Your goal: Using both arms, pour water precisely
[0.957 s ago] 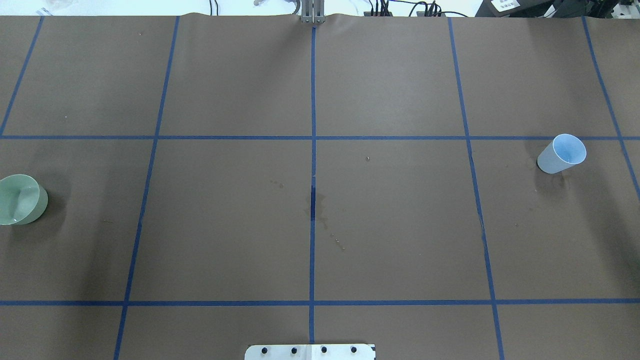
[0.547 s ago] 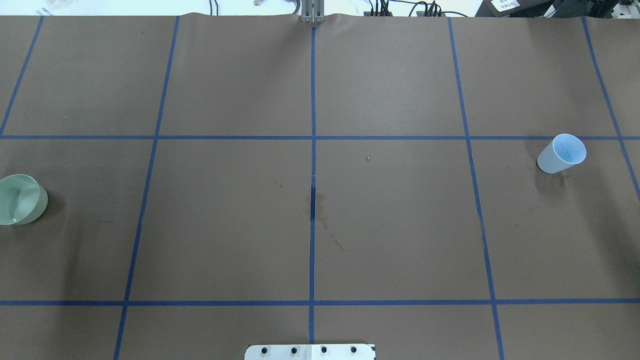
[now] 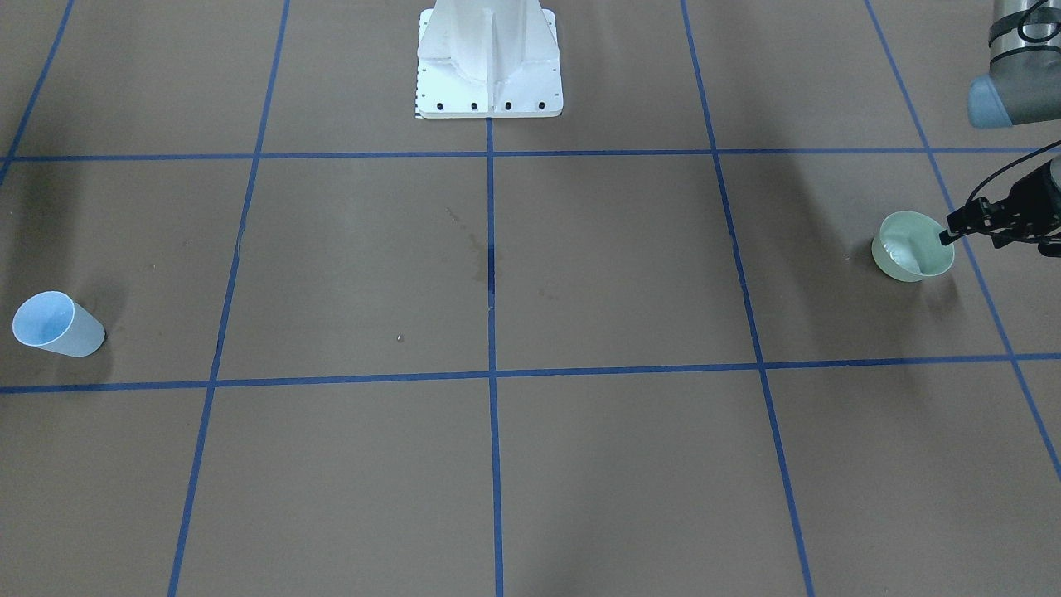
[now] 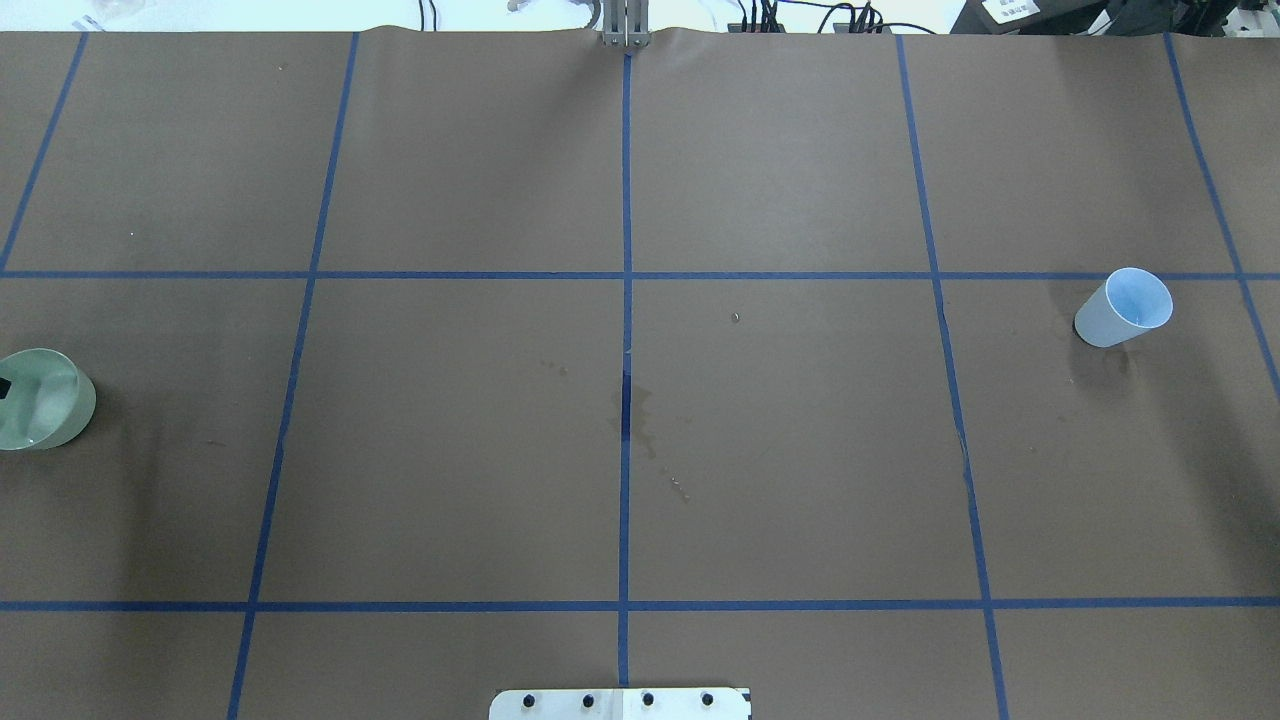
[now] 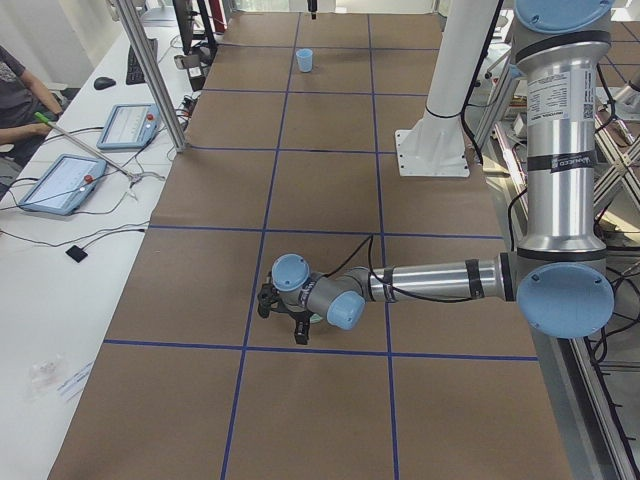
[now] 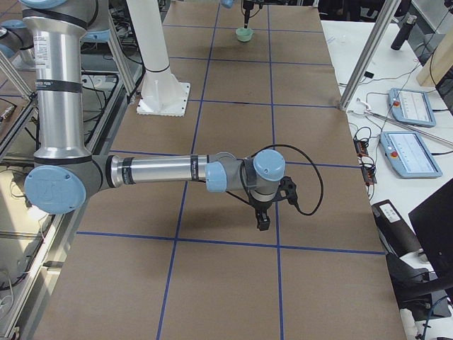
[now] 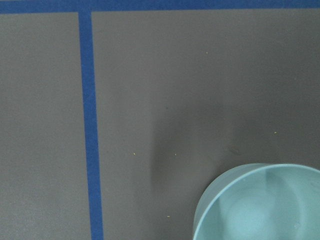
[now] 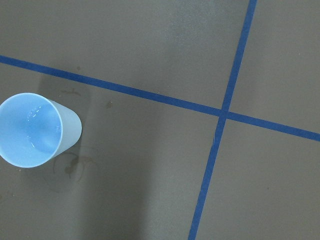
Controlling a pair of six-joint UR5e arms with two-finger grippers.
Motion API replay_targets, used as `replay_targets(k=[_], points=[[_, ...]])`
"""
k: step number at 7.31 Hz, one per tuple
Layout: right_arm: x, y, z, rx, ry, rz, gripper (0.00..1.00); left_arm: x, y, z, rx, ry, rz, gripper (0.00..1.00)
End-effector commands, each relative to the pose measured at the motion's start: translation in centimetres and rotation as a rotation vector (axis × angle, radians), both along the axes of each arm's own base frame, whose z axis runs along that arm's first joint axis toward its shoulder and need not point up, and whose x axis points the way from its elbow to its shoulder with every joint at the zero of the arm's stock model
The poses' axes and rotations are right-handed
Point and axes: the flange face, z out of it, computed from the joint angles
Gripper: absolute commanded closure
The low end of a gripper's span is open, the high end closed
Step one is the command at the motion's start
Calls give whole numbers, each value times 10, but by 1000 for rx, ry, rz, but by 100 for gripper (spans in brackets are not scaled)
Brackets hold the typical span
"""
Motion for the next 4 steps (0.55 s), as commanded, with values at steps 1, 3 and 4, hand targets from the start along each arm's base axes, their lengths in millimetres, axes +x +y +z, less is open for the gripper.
replay_targets(k=[1,3,4], points=[[-2,0,1,-2,-3,-3,0,9,0,0,-5,1,14,12],[-2,0,0,-1,-1,-5,0,10,-1,0,-4,1,16,92],[-2,0,1,-4,-1,-5,0,11,-2,-1,-1,2,17,100]])
